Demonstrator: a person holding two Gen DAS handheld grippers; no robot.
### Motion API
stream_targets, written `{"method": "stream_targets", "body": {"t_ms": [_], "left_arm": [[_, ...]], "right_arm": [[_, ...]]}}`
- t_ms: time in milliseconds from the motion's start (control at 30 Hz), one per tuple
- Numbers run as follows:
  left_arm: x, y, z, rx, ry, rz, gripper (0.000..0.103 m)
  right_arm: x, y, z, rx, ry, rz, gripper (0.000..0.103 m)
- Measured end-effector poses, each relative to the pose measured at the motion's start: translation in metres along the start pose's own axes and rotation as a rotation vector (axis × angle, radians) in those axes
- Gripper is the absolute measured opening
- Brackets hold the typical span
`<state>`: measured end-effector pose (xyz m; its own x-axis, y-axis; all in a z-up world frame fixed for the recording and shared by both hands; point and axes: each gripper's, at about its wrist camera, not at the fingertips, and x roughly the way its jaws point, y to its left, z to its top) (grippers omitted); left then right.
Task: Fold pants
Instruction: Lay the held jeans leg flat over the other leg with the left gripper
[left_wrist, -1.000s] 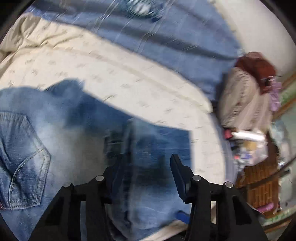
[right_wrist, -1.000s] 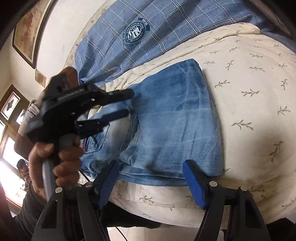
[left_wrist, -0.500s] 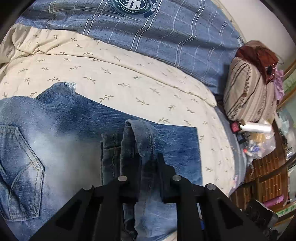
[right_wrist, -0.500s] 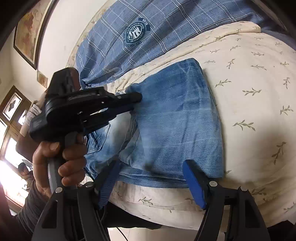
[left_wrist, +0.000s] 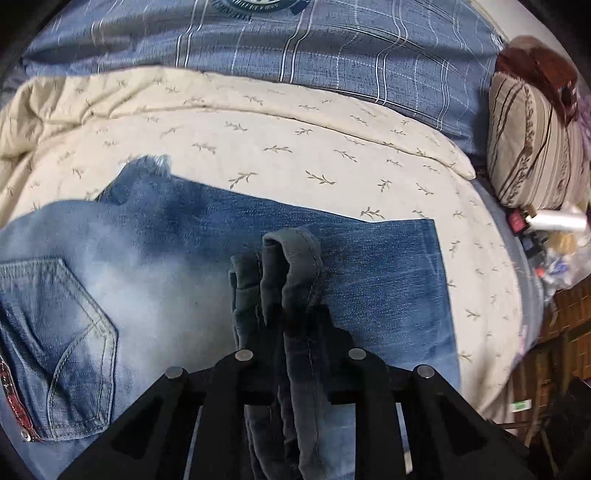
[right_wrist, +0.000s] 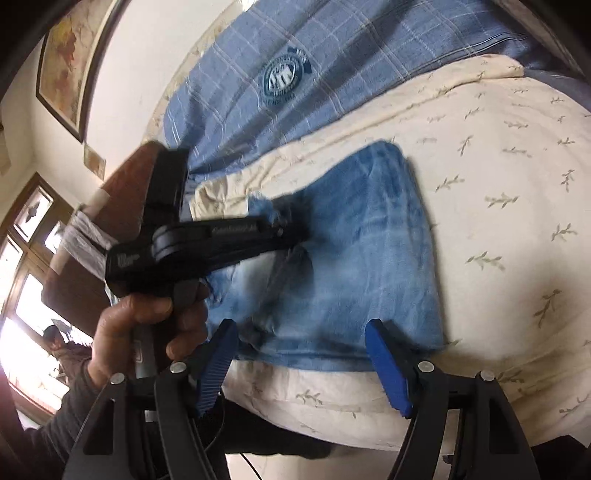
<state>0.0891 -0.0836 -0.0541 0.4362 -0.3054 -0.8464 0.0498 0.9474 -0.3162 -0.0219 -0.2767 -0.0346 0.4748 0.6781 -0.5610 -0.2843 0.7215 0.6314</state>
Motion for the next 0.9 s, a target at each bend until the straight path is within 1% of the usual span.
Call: {"method": "stream_targets", "body": {"t_ms": [33,67,100,167,200,233,267,333,367,400,467,500,533,567,600,633,667,700,767,800,867,900], "left_arm": [[-0.003,0.005,0.001,-0.023,0.011,-0.035,0.024],[-0.009,0.013,0.000,-0.054,0.005,-0.064,0.027],[-0.015,0.018,-0.001,-0.074,-0.006,-0.069,0.033],[-0.025,0.027,-0.005,-0.082,-0.013,-0.056,0.035],[-0.032,0.030,-0.008,-0.087,-0.026,-0.034,0.035],[-0.041,0.033,-0.012,-0.095,-0.055,-0.031,0.035],[-0.050,0.033,-0.013,-0.096,-0.080,-0.060,0.035],[-0.059,0.026,-0.012,-0.080,-0.082,-0.140,0.036],[-0.062,0.017,-0.011,-0.055,-0.081,-0.196,0.037],[-0.064,0.009,-0.011,-0.025,-0.081,-0.231,0.039],[-0.058,-0.009,-0.007,0.027,-0.075,-0.280,0.041],[-0.053,-0.012,-0.005,0.031,-0.070,-0.278,0.041],[-0.042,-0.014,-0.002,0.031,-0.046,-0.245,0.041],[-0.024,-0.013,0.002,0.024,0.007,-0.186,0.041],[-0.006,-0.006,0.003,-0.015,0.055,-0.151,0.034],[0.000,0.000,0.004,-0.035,0.061,-0.156,0.019],[0.000,0.005,0.005,-0.058,0.046,-0.137,0.012],[0.000,0.009,0.005,-0.075,0.051,-0.125,0.004],[0.002,0.011,0.006,-0.079,0.056,-0.135,0.004],[0.003,0.012,0.007,-0.075,0.058,-0.140,0.004],[0.006,0.013,0.008,-0.070,0.053,-0.151,0.004],[0.007,0.015,0.008,-0.069,0.051,-0.154,0.004]], "right_arm": [[-0.001,-0.003,0.001,0.020,-0.007,0.003,0.074],[0.001,-0.010,0.002,0.054,-0.002,0.019,0.074],[0.004,-0.015,0.001,0.077,0.015,0.027,0.074],[0.011,-0.025,0.000,0.114,0.036,0.026,0.074],[0.010,-0.026,0.001,0.119,0.031,0.033,0.074],[0.009,-0.026,0.002,0.119,0.031,0.036,0.074],[0.009,-0.026,0.000,0.118,0.028,0.041,0.074],[0.010,-0.030,-0.002,0.133,0.028,0.050,0.074],[0.010,-0.030,-0.002,0.136,0.027,0.053,0.074],[0.010,-0.029,-0.001,0.130,0.027,0.053,0.074],[0.010,-0.028,-0.002,0.119,0.032,0.051,0.074],[0.010,-0.027,-0.003,0.115,0.036,0.053,0.074],[0.011,-0.026,-0.003,0.110,0.039,0.053,0.074],[0.011,-0.025,-0.004,0.104,0.043,0.050,0.074],[0.011,-0.025,-0.005,0.098,0.046,0.048,0.074],[0.011,-0.024,-0.005,0.089,0.052,0.048,0.074],[0.013,-0.022,-0.006,0.085,0.057,0.044,0.074],[0.012,-0.021,-0.007,0.077,0.064,0.042,0.074],[0.010,-0.018,-0.005,0.069,0.079,0.037,0.075],[0.006,-0.014,-0.002,0.060,0.071,0.042,0.075],[-0.008,-0.005,0.008,0.022,0.021,0.054,0.074],[-0.012,-0.004,0.013,0.013,0.005,0.042,0.074]]}}
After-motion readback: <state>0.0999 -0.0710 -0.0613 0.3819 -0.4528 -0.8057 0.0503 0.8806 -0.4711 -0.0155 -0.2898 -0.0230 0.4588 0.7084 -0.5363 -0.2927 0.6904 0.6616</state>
